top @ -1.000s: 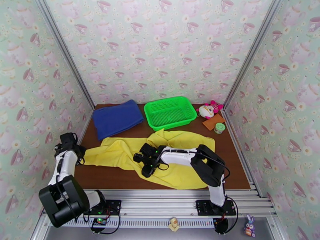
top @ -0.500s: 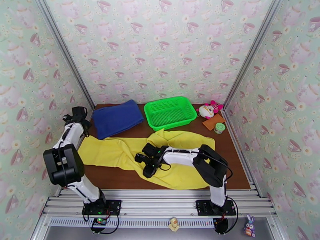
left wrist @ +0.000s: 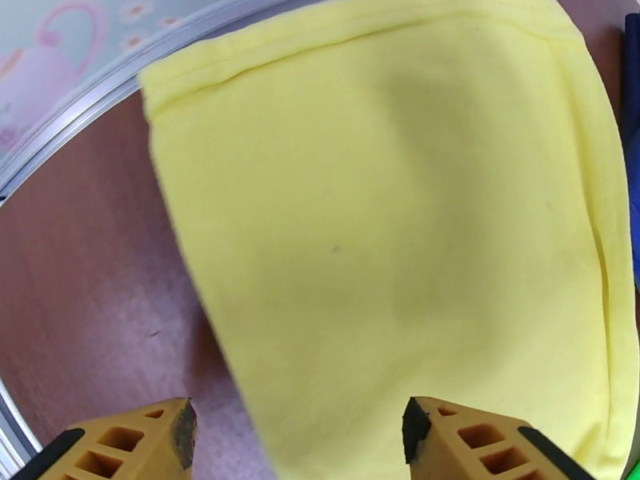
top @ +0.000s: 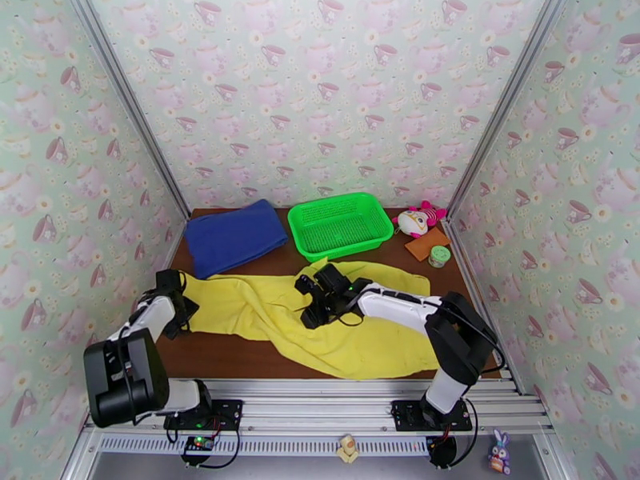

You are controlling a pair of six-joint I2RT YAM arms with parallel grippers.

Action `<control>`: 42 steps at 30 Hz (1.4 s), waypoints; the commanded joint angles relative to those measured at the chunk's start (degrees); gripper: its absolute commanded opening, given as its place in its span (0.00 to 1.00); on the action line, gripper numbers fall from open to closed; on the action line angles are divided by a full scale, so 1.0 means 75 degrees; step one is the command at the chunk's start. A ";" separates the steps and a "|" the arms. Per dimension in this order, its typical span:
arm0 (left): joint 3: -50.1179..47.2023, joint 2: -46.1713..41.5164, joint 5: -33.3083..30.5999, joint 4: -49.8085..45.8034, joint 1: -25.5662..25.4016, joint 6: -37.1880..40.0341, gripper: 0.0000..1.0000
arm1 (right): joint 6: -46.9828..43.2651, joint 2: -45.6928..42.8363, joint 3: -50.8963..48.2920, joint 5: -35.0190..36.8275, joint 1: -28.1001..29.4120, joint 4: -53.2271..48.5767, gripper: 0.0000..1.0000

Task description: Fold and stack the trousers

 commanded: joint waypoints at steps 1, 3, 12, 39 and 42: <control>0.0315 0.0694 0.0112 -0.0243 0.0161 0.0165 0.71 | 0.0204 -0.0090 -0.0126 -0.0024 0.0032 0.0129 0.45; 0.0337 0.1011 0.0089 -0.0170 0.0200 0.0170 0.71 | 0.0180 -0.0068 -0.0139 -0.0012 0.0029 0.0138 0.46; -0.0064 0.0736 -0.0043 -0.0203 0.0245 0.0069 0.54 | 0.1056 0.0168 -0.0273 0.0107 -0.0881 0.0327 0.49; -0.1491 -0.4242 -0.0529 -0.2178 0.1525 -0.0956 0.01 | 0.3648 -0.0599 -0.2349 0.0872 -0.4549 0.1662 0.60; -0.1183 -0.4802 -0.0954 -0.2561 0.1858 -0.1033 0.02 | 0.3696 -0.0642 -0.2412 0.0683 -0.4673 0.1703 0.60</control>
